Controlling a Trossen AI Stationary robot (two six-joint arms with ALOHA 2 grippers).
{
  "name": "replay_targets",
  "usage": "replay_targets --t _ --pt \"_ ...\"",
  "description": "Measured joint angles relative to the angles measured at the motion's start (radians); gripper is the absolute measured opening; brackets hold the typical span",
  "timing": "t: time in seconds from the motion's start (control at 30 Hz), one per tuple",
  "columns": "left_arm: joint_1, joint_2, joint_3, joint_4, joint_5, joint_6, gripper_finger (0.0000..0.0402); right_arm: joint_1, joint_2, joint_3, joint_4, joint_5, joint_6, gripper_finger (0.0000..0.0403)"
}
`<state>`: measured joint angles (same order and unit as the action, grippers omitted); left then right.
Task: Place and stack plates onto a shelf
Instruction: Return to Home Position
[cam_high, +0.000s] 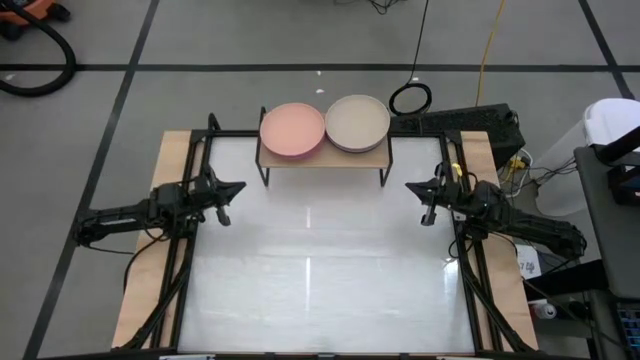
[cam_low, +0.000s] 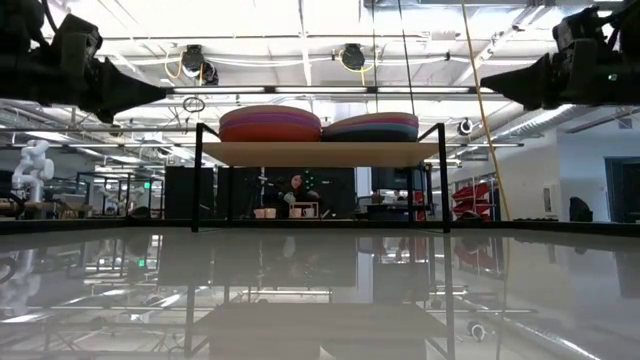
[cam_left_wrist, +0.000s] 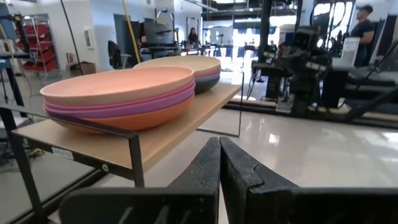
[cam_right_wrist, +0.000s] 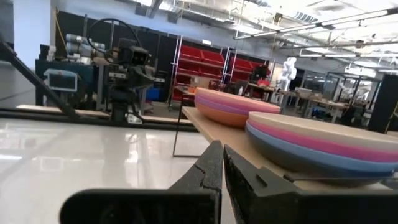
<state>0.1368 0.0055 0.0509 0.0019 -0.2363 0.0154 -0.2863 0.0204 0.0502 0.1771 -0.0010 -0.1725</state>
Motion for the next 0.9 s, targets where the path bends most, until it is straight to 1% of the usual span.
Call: replay_targets --t 0.13,0.9 --pt "0.0 0.0 0.0 -0.004 0.0 0.025 0.0003 0.0 0.0 0.0 0.001 0.0 -0.03 0.0" --pt "0.0 0.001 0.0 -0.005 0.0 0.032 0.0003 0.0 0.0 -0.001 0.005 0.0 -0.03 0.0"
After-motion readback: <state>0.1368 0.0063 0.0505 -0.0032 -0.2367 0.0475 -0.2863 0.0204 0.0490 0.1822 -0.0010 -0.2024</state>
